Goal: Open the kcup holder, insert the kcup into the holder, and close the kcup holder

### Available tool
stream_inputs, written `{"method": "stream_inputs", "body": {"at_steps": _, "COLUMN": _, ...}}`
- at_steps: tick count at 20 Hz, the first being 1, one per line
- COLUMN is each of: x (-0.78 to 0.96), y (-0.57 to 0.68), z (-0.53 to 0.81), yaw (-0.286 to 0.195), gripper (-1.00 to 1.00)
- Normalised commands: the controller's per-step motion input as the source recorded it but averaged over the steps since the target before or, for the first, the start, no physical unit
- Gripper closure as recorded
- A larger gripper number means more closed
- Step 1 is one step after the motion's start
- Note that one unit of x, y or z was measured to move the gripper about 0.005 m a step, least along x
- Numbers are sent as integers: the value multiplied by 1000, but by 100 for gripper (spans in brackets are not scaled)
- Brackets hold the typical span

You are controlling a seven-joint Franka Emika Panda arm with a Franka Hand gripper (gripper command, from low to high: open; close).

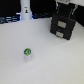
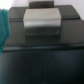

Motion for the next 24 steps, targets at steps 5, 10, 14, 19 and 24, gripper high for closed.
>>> {"method": "stream_inputs", "body": {"at_steps": 5, "x": -50, "y": 219, "z": -386, "yaw": -35, "gripper": -100}}
{"method": "stream_inputs", "body": {"at_steps": 10, "x": -209, "y": 222, "z": -404, "yaw": -12, "gripper": -100}}
{"method": "stream_inputs", "body": {"at_steps": 14, "x": -326, "y": 43, "z": -396, "yaw": -3, "gripper": -100}}
{"method": "stream_inputs", "body": {"at_steps": 19, "x": -366, "y": 9, "z": -365, "yaw": 10, "gripper": -100}}
{"method": "stream_inputs", "body": {"at_steps": 24, "x": -298, "y": 40, "z": -203, "yaw": -8, "gripper": 100}}
